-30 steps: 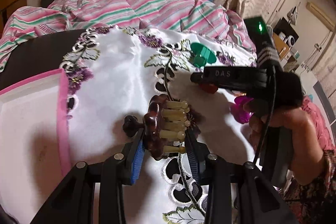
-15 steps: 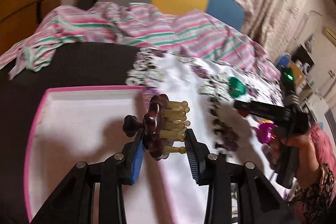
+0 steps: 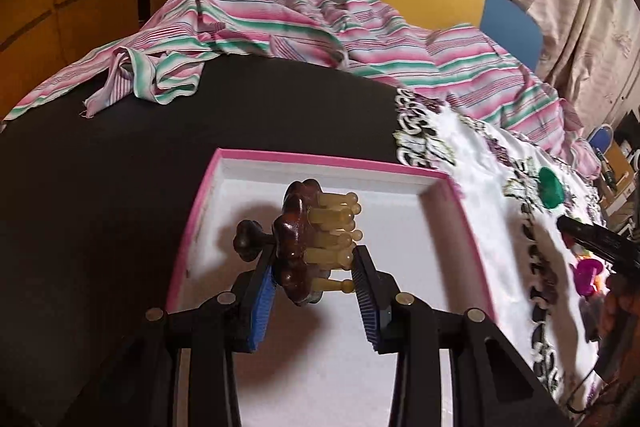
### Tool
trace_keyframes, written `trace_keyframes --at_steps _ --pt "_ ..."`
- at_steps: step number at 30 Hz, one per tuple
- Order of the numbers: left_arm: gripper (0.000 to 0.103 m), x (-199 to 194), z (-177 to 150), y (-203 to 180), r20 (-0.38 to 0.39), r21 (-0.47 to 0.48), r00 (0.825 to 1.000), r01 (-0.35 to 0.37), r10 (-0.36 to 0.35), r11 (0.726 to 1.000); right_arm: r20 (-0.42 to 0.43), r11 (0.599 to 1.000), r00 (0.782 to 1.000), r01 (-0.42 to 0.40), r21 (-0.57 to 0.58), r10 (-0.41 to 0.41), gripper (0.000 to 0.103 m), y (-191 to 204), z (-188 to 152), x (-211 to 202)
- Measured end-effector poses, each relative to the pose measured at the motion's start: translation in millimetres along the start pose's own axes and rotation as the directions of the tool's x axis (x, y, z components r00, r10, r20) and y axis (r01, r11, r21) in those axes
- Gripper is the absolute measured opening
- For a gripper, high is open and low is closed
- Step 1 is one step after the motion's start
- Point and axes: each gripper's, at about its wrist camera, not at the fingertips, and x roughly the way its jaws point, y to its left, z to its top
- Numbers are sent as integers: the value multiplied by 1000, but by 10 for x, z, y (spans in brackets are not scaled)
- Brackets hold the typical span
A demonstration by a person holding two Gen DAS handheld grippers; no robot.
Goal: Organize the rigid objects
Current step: 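Carry the comb clip into the tray and open the left tool while the right tool holds the puzzle piece, then carry the red puzzle piece into the tray and open the right tool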
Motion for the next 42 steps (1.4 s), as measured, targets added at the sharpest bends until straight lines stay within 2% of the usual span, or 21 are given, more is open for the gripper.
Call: trace_keyframes --at_steps 4,6,12,17,21,24,28,34,42 --pt "38 25 82 64 20 4 999 -42 42 999 10 1000 1000 2 2 -2 48 -4 -7 -8" --pt "44 -20 113 55 39 19 996 -77 76 997 13 1000 1000 4 6 -4 48 -16 -10 -12" --pt "46 -322 -9 51 118 9 989 -88 86 996 20 1000 1000 6 12 -6 48 -2 -22 -29" --pt "46 -398 -266 107 78 -57 997 19 -14 998 38 1000 999 -10 4 10 48 49 -39 -92" --pt "46 -382 -470 131 26 -118 996 93 -90 989 50 999 998 -42 5 41 48 121 -62 -135" --pt "46 -387 -567 96 10 -109 995 100 -99 989 54 997 995 -79 3 79 48 215 -101 -166" --pt "46 -421 -623 73 3 -102 991 137 -137 985 72 995 993 -85 -56 89 48 408 -169 -229" --pt "46 -505 -688 36 -1 -83 982 187 -188 979 85 982 983 -152 -111 162 48 719 -312 -346" --pt "46 -590 -764 8 -16 -52 976 218 -219 975 43 942 967 -235 -239 252 48 1414 -533 -403"
